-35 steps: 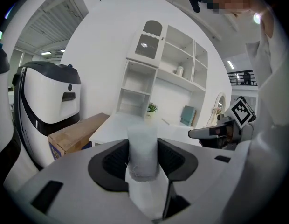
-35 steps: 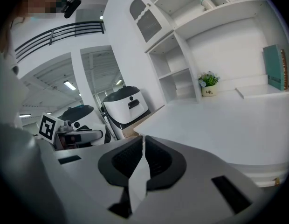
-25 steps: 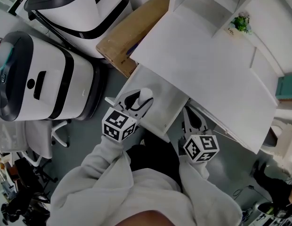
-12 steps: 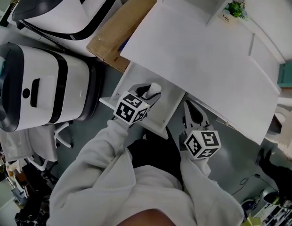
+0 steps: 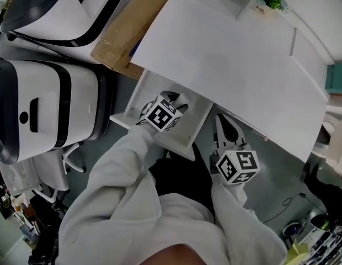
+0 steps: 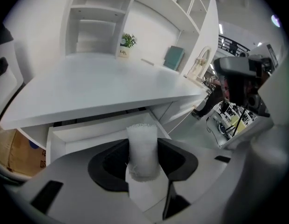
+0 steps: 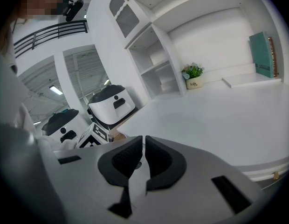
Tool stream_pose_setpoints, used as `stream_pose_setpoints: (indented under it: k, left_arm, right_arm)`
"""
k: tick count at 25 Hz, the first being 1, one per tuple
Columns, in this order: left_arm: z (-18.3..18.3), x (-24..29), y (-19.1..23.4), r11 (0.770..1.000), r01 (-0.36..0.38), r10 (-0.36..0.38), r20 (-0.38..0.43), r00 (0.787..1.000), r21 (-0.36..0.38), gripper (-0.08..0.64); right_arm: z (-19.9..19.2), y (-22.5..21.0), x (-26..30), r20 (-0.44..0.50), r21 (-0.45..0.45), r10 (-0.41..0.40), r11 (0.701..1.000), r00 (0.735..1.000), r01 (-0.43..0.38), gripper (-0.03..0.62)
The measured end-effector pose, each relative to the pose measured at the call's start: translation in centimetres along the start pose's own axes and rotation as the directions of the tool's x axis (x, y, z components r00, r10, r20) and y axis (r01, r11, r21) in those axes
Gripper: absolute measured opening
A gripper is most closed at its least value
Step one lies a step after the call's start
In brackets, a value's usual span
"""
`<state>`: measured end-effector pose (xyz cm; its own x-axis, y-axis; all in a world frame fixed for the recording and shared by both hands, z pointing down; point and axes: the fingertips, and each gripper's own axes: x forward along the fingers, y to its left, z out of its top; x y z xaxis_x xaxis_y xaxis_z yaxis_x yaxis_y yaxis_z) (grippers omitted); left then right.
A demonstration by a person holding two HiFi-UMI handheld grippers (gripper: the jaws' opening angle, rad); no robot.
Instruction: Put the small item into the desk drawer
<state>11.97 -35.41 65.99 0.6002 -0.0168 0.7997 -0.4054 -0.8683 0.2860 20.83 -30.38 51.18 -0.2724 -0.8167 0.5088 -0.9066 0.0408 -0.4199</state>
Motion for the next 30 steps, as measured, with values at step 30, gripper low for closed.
stream_pose_setpoints:
  k: [30]
  left_arm:
    - [-11.6, 9.3, -3.4, 0.934, 0.210, -0.068, -0.432, 0.899, 0.289, 0.192]
  right_arm:
    - [-3.6, -2.0, 1.4, -0.112, 0.062, 0.007, 0.998, 0.994, 0.000, 0.043]
